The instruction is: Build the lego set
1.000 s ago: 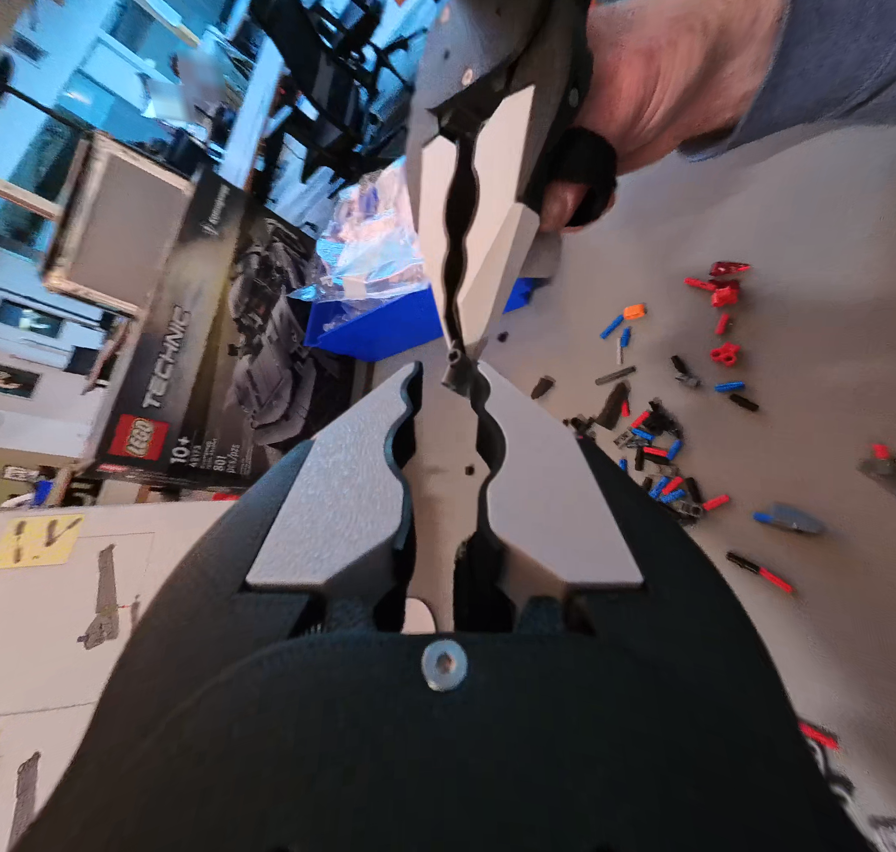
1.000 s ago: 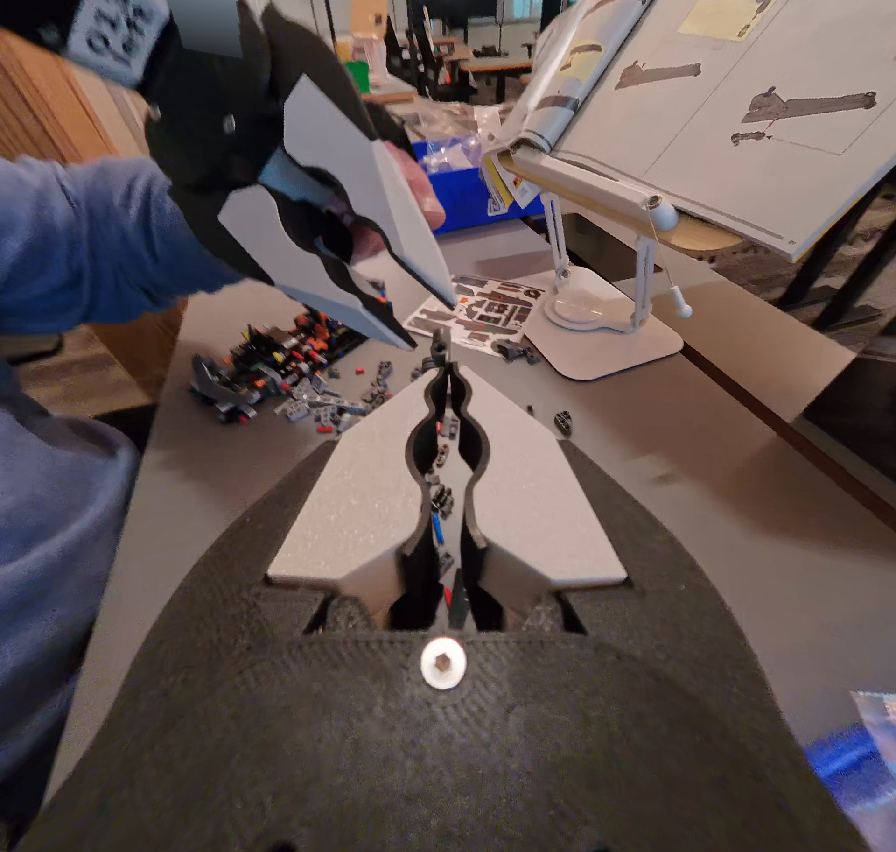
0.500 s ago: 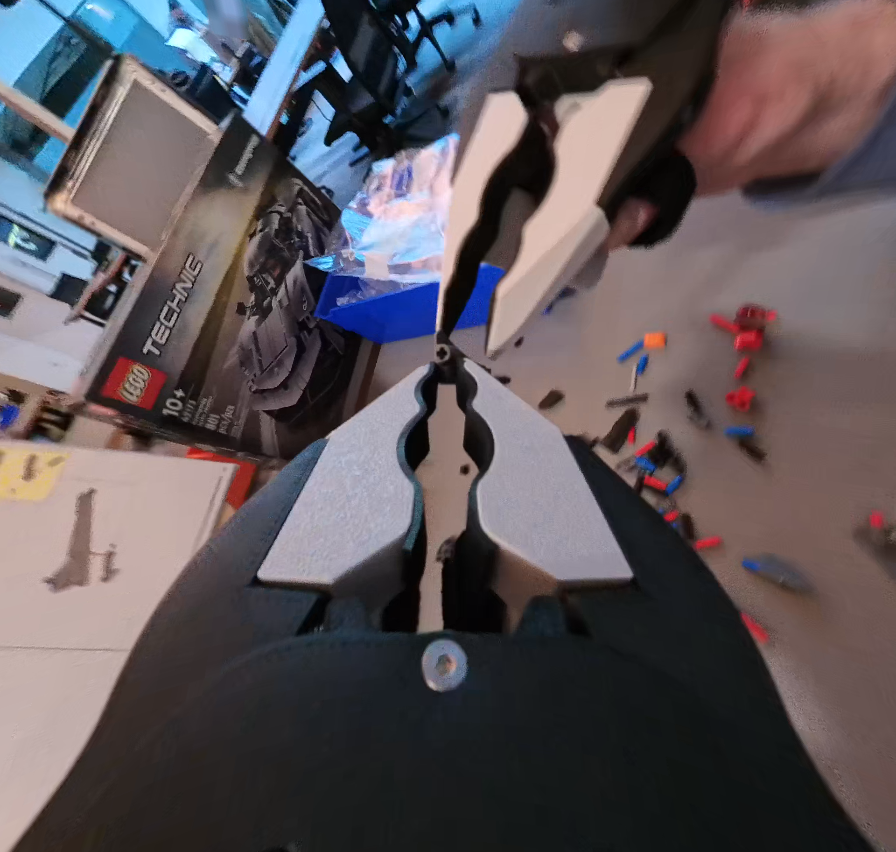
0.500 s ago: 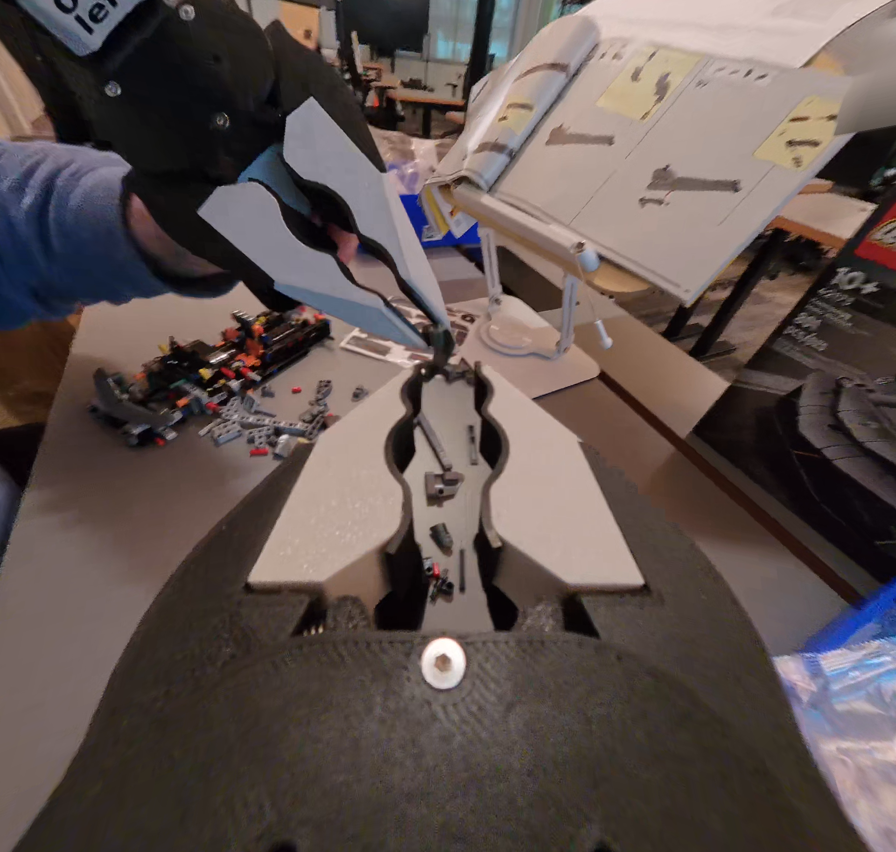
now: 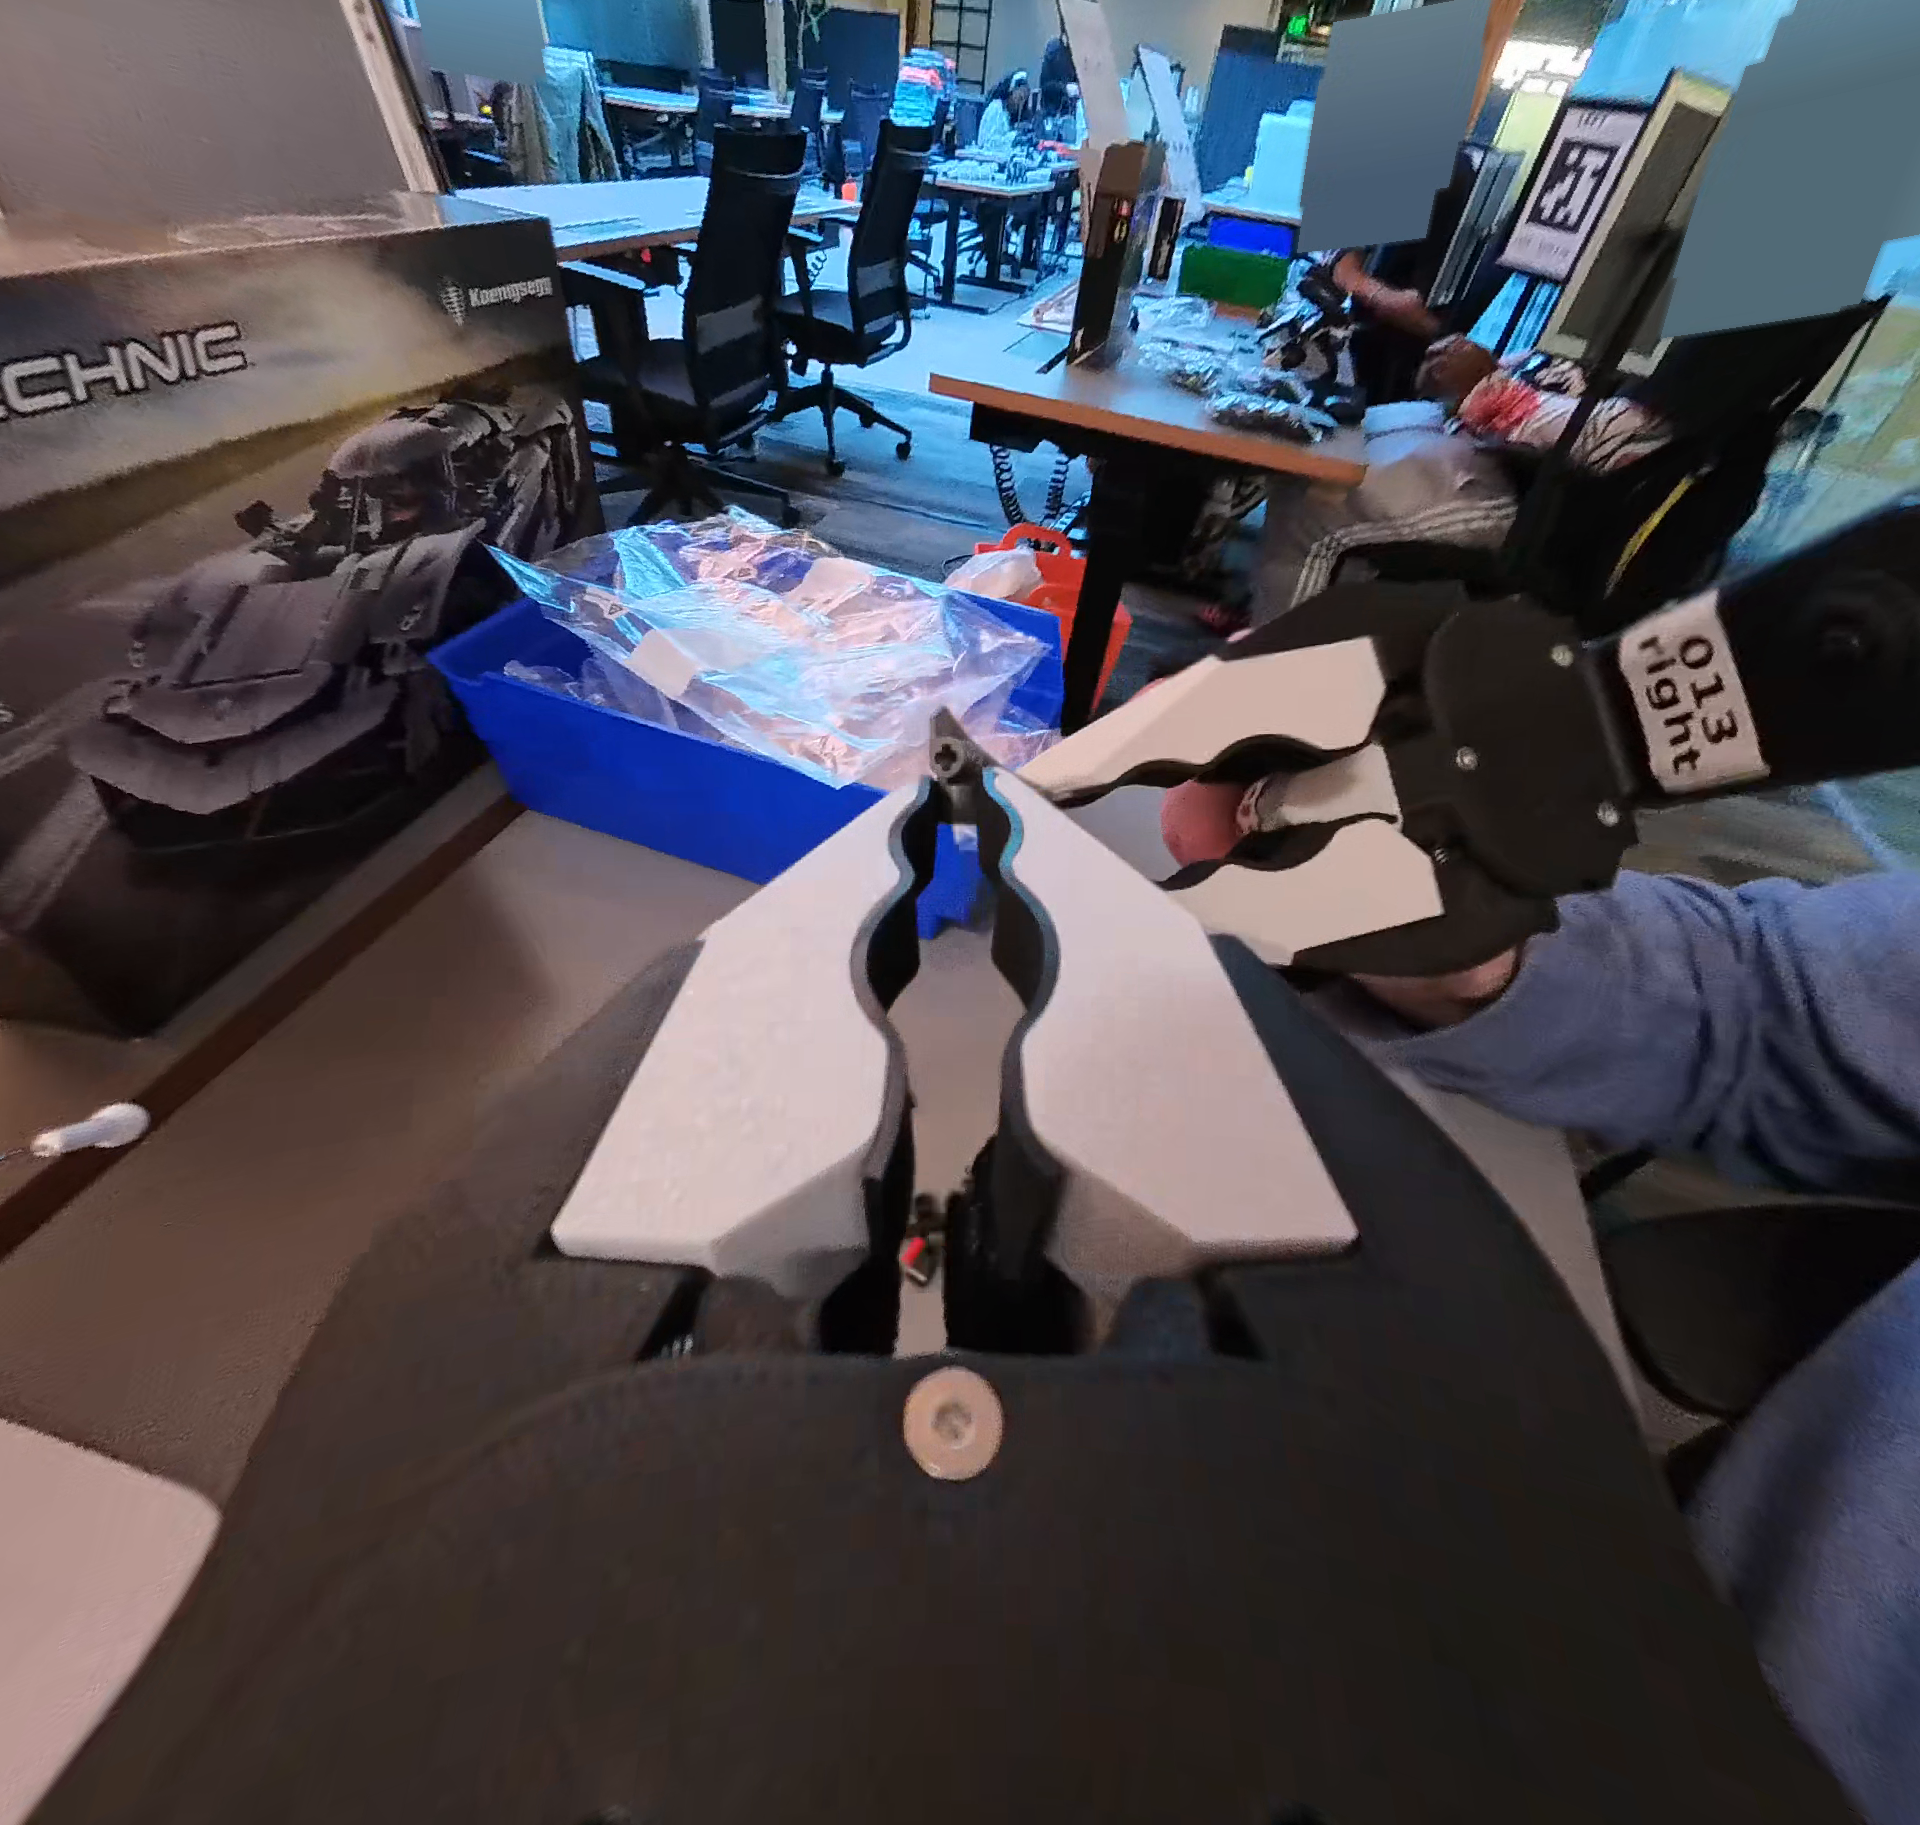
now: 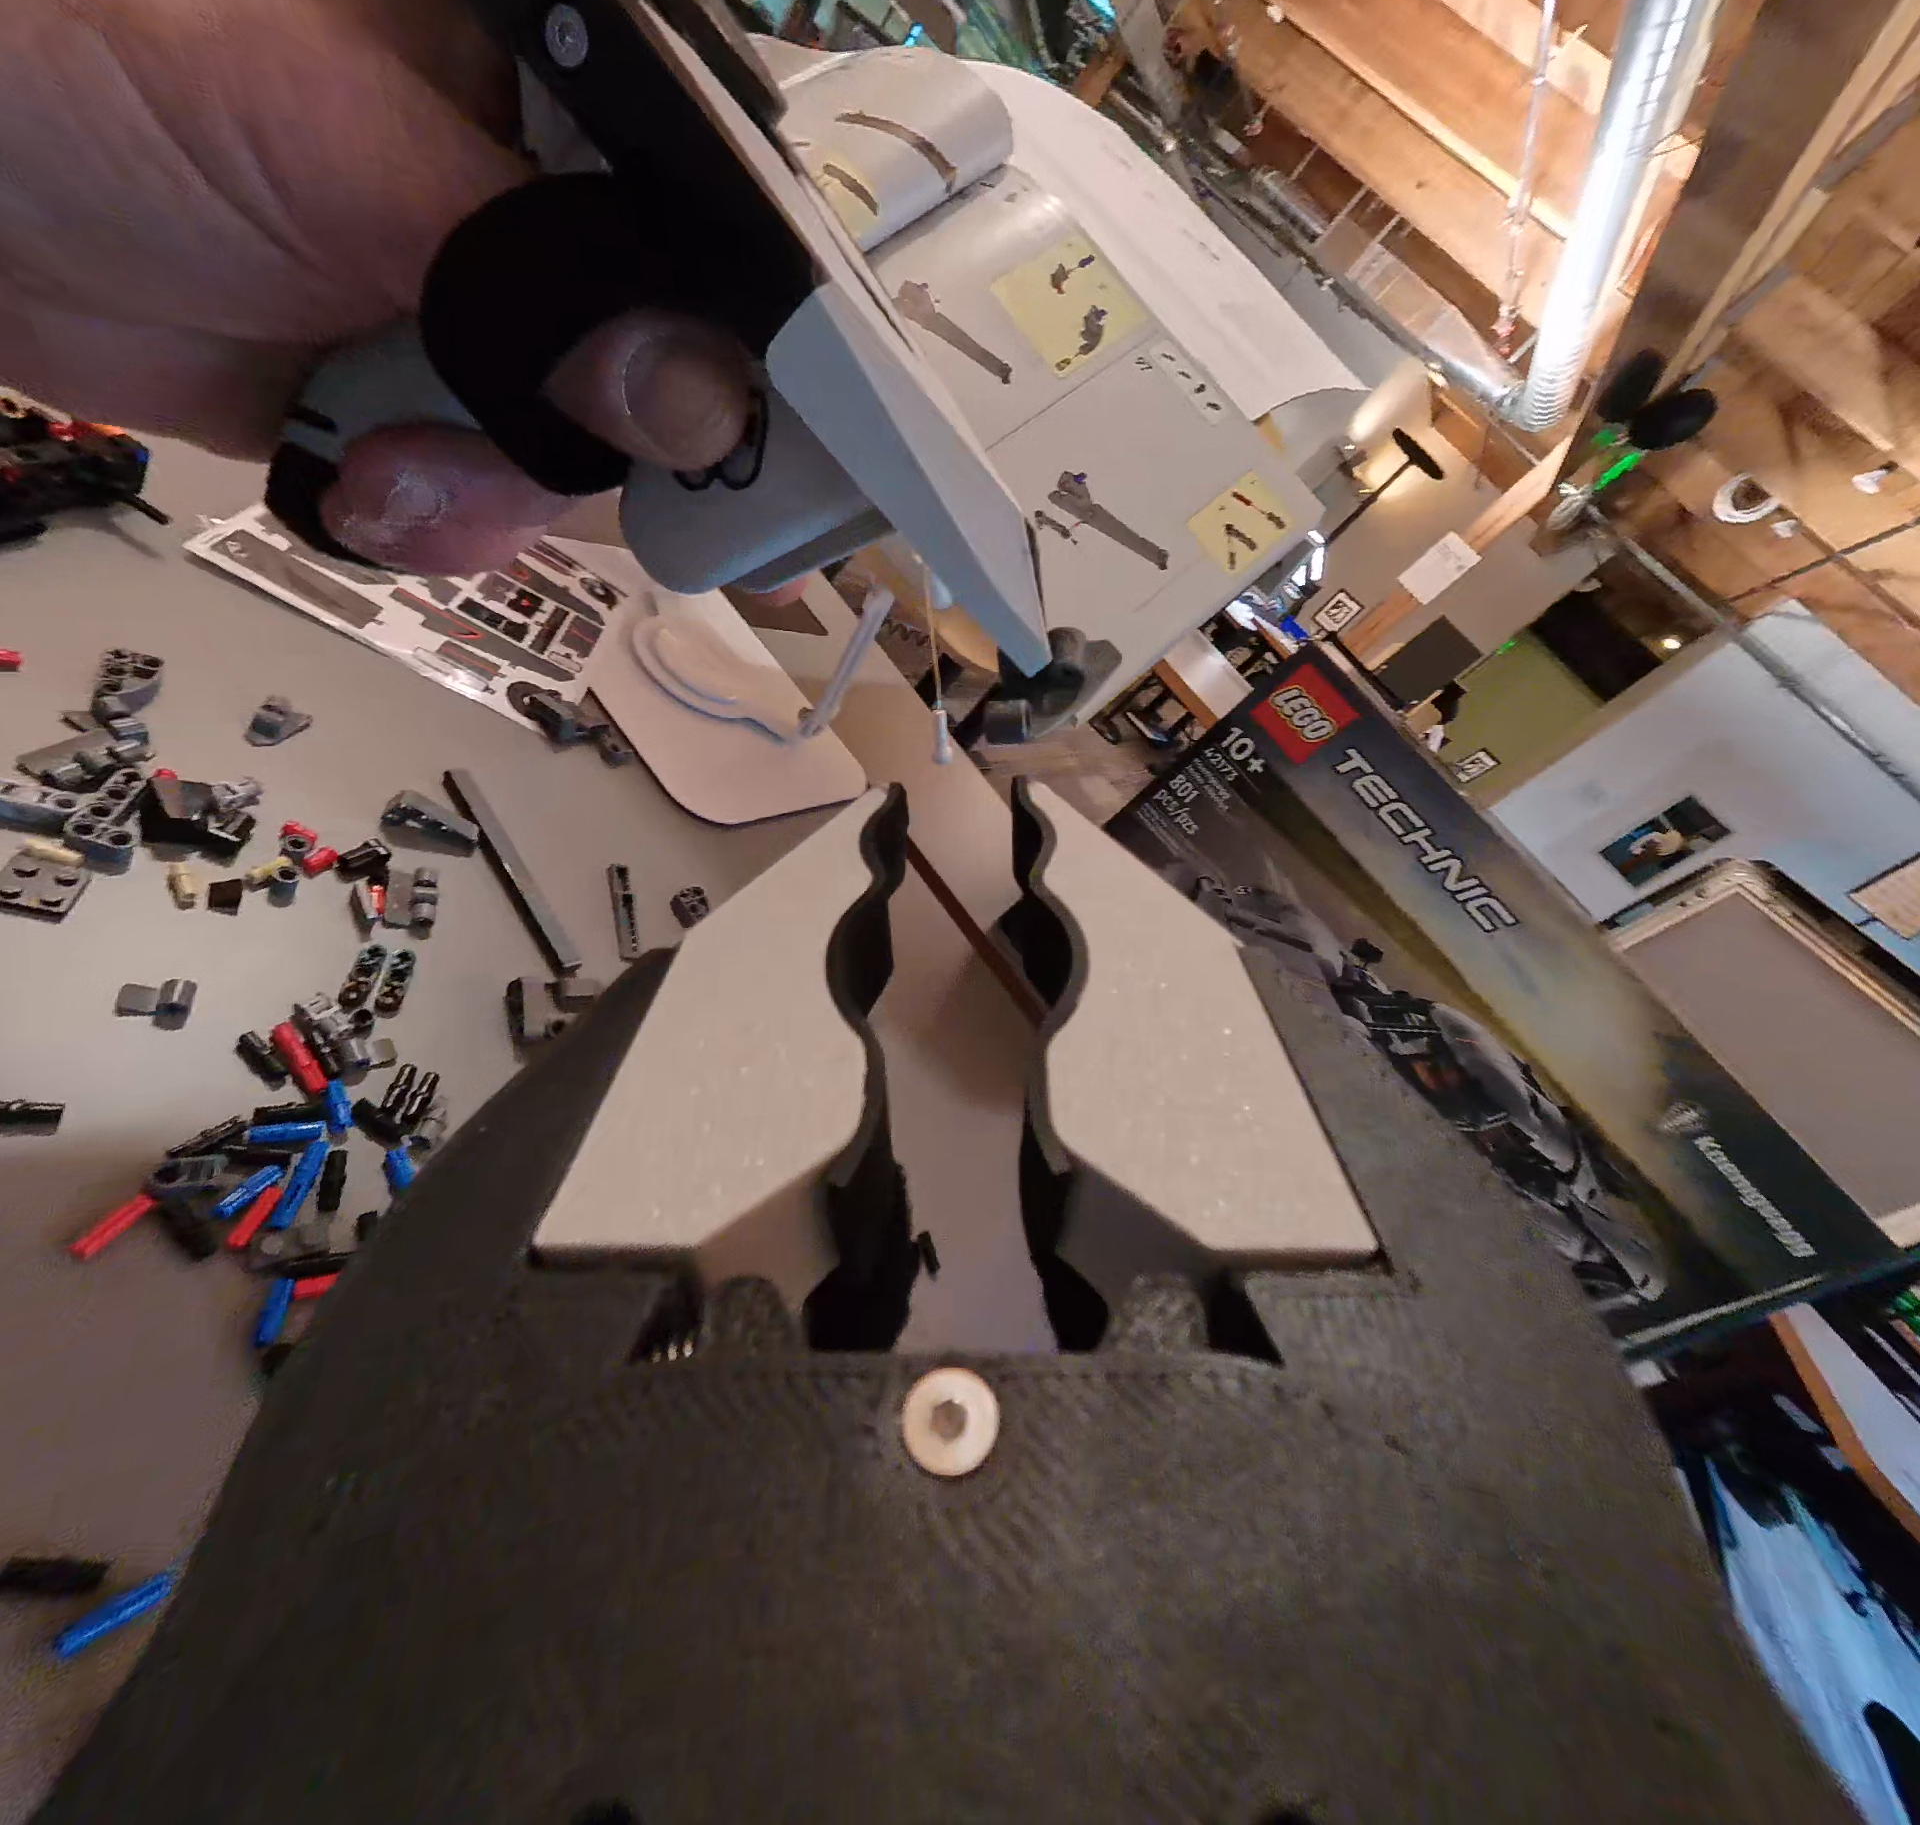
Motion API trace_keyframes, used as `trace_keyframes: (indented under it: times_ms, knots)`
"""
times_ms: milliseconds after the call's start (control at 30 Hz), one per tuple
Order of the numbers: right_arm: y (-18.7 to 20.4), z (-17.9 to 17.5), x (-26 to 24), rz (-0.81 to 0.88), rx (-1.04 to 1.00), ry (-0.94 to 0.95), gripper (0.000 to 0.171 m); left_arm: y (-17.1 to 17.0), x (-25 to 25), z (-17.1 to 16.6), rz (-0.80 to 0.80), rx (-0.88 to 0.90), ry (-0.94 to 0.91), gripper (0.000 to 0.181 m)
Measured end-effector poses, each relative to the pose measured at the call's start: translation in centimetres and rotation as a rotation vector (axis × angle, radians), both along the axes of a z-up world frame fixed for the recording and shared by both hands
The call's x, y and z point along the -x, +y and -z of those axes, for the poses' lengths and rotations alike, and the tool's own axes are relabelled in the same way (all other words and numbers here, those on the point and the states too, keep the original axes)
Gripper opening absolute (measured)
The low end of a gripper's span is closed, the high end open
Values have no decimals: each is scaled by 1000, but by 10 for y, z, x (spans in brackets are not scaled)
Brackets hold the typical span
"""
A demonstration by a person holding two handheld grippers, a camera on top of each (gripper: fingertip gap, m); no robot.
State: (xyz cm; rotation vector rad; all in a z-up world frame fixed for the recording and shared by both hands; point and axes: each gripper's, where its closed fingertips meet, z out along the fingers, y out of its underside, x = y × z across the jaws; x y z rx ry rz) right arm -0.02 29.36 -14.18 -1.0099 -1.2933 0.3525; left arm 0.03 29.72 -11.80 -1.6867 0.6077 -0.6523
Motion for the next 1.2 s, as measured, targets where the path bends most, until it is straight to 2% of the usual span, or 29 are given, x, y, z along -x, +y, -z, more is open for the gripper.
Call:
trace_keyframes:
  times_ms: [300,500,633,833,933,1067,1200]
  knots:
    - [5,-14,-9,87,-76,54,19,6,-7,3,-11,31,-59,4]
    - [1,-16,-9,107,-224,26,9,7,-8,5,-2,56,-79,4]
    - [2,-14,-8,112,-236,12,4,6,-10,7,4,62,-76,5]
    - [1,-11,-8,56,-183,0,4,4,-10,9,30,81,-88,5]
    - [-2,-16,-11,-8,-119,39,4,-5,-9,-1,70,51,-97,18]
    - [-4,-24,-18,-73,-96,73,4,-12,5,-10,56,27,-59,24]
    - [-23,-29,-20,-229,-78,88,4,-21,16,-11,43,7,4,24]
